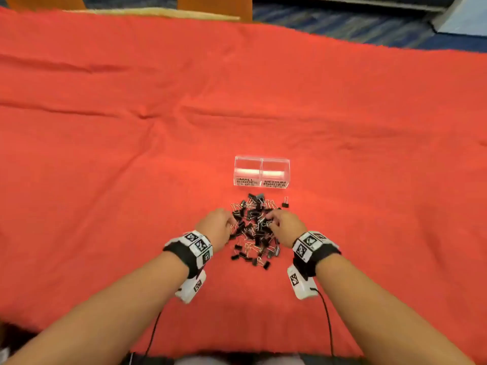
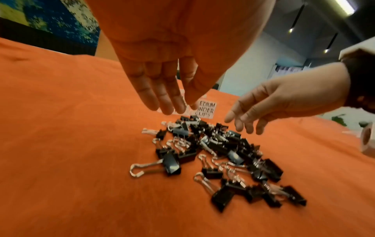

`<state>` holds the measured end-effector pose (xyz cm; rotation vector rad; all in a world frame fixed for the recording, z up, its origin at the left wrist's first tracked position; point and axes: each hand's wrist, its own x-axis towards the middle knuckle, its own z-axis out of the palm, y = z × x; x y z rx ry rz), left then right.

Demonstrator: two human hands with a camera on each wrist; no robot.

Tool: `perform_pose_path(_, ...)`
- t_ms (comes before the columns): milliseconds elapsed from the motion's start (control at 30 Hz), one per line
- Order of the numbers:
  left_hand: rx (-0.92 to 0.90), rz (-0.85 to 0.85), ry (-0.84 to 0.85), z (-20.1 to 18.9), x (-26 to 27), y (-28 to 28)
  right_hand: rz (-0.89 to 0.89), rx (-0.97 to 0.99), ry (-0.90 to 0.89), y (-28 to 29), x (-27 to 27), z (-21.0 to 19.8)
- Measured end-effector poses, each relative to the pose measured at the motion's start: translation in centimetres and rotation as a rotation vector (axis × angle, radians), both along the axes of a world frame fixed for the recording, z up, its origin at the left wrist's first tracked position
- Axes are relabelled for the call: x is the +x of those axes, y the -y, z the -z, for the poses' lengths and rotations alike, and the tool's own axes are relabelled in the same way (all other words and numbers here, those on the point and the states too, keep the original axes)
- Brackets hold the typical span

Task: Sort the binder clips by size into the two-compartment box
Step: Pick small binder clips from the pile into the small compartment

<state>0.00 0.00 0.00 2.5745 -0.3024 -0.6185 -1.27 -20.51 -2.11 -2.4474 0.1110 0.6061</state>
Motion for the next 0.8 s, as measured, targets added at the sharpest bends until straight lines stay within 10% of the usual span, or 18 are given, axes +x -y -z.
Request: perform_pose_path(800, -0.005, -0.102, 0.075, 6.0, 5.9, 4.0, -0.114, -0.095, 0.199, -2.2, 3.2, 2.8)
